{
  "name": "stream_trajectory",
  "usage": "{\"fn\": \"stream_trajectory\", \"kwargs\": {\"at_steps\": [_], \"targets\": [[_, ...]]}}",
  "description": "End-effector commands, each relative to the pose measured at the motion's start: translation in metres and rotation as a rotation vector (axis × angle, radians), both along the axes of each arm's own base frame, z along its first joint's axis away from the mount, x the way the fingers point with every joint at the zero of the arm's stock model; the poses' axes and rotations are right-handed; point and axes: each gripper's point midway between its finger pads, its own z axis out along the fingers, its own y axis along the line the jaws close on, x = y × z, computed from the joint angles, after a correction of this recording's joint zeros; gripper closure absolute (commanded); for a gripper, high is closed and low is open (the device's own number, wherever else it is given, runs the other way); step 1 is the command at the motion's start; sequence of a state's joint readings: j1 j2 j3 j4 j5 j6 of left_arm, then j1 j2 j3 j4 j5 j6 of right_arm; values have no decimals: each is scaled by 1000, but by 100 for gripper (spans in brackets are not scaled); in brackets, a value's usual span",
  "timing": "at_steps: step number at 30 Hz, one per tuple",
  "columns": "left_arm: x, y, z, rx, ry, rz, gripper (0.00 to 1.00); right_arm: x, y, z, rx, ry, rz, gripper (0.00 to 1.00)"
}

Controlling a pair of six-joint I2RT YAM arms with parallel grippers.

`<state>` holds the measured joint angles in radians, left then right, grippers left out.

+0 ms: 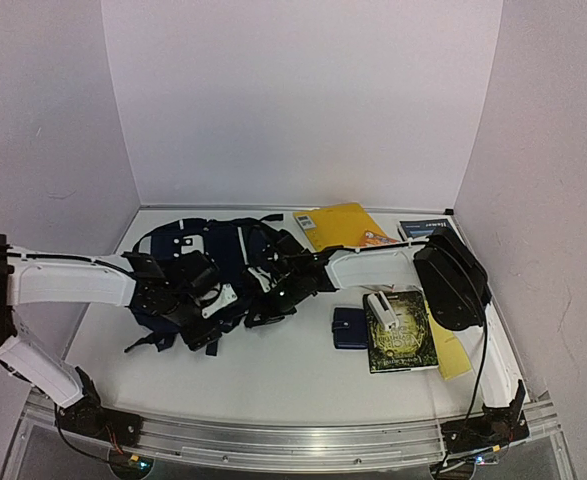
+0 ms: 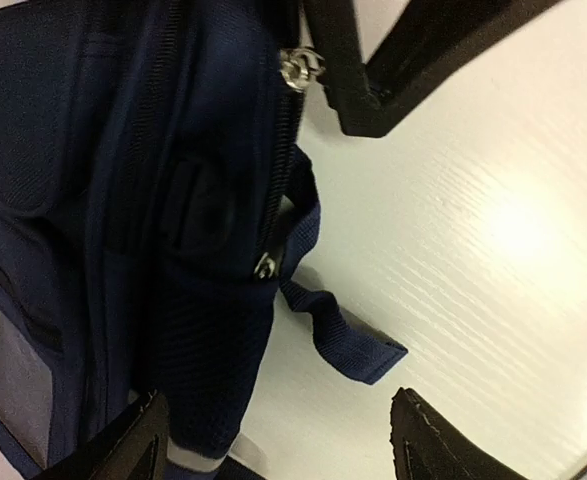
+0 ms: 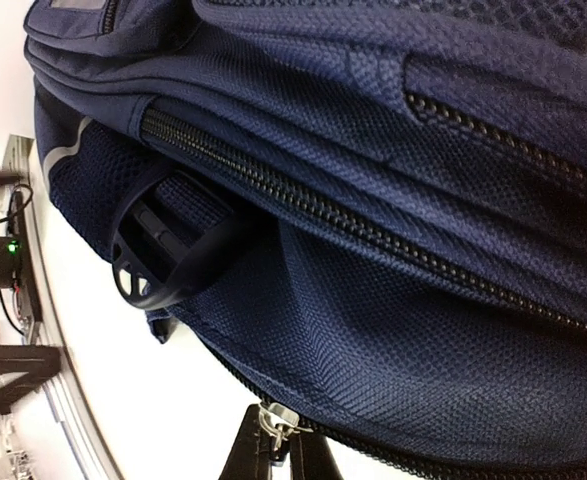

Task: Pack the student bag
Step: Unzip the student bag at the center of the board.

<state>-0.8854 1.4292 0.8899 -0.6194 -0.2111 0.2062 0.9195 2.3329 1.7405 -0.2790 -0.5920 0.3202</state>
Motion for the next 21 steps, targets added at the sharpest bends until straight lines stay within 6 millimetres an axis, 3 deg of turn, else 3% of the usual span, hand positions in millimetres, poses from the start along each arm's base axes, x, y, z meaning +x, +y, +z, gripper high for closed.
{"fn": "stream_trajectory", "kwargs": {"at_steps": [1, 5, 9, 14, 18, 21], "targets": [[31, -24, 18, 54, -188, -62, 25, -6, 10, 29, 75, 23, 28, 100], [39, -30, 7, 86, -214, -78, 28, -9, 9, 30, 79, 35, 29, 100], [45, -11, -17, 227, -221, -43, 38, -6, 1, 33, 82, 47, 20, 100], [44, 18, -32, 377, -229, -10, 63, -11, -11, 31, 78, 65, 20, 100], [40, 32, -28, 396, -238, 7, 94, -9, -20, 30, 67, 65, 7, 100], [35, 54, -29, 440, -227, 31, 100, 1, -32, 31, 62, 54, -15, 100]]}}
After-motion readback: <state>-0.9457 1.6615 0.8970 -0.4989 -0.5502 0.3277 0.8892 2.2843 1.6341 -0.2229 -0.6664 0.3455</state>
